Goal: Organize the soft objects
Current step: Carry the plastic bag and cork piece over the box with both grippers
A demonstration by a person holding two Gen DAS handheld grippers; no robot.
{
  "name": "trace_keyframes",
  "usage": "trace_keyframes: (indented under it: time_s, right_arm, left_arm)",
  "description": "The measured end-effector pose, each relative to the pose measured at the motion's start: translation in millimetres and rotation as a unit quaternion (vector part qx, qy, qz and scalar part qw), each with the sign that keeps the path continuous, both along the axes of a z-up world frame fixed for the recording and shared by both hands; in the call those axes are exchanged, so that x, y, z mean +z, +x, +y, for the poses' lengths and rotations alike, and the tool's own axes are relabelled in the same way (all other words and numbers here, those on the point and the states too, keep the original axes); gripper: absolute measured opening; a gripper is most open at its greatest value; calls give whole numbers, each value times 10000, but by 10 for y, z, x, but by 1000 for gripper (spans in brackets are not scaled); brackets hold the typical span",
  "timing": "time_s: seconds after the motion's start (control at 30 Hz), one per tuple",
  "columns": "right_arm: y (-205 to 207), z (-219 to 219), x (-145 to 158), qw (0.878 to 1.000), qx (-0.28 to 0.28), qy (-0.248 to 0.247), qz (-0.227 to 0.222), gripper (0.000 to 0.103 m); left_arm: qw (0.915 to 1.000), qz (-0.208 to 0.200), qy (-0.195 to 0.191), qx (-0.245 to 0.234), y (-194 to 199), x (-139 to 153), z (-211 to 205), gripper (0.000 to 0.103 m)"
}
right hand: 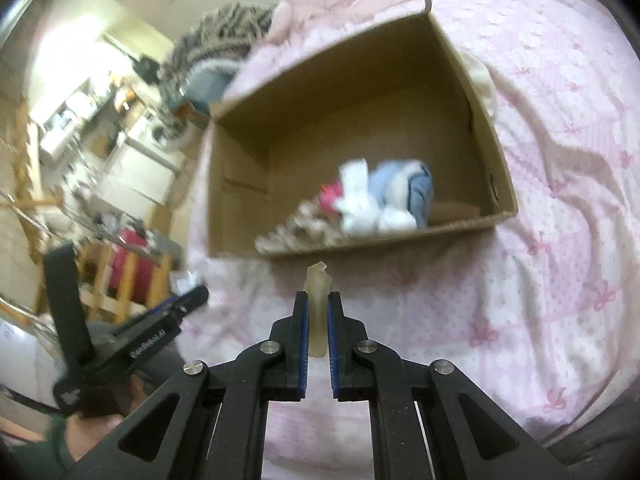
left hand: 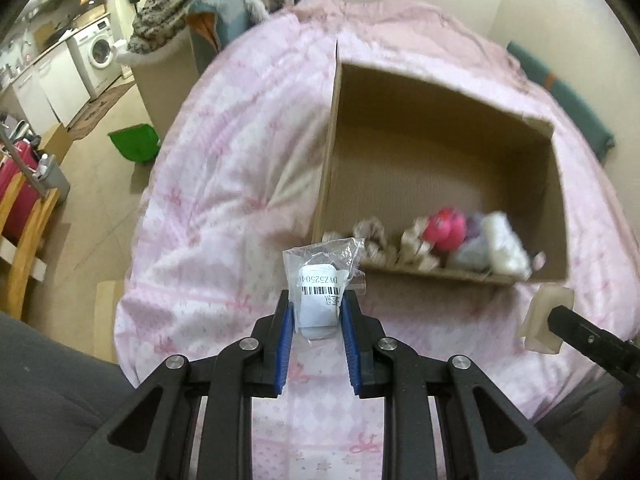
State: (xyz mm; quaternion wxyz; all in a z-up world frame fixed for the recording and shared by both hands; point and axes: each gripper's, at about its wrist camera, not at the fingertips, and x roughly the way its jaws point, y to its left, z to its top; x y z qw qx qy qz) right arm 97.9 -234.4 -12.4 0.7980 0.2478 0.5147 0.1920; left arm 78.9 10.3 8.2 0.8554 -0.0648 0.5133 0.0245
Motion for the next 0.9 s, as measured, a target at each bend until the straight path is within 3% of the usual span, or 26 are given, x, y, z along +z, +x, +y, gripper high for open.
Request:
trace_keyframes:
  time_s: [0.17,0.47,0.7,0.9]
  right_arm:
    - [72,-159,283,9992,-174,266,-252,10]
    - [428,-385,627,9959,-404,-283,-761,10]
    - [628,-529,465,9918,-568,-917,-687,10]
    - [660,-562,112,9909,-688,-1138,-196,10]
  left_arm:
    - [9991,-383,24,-207,130,312,-28,21]
    - [9968,-654,136,-430,599,489,-44,21]
    - [9963,-646,197,-527,886,330,-53,21]
    - [9968,-486,195,-612,959,-36,-113,21]
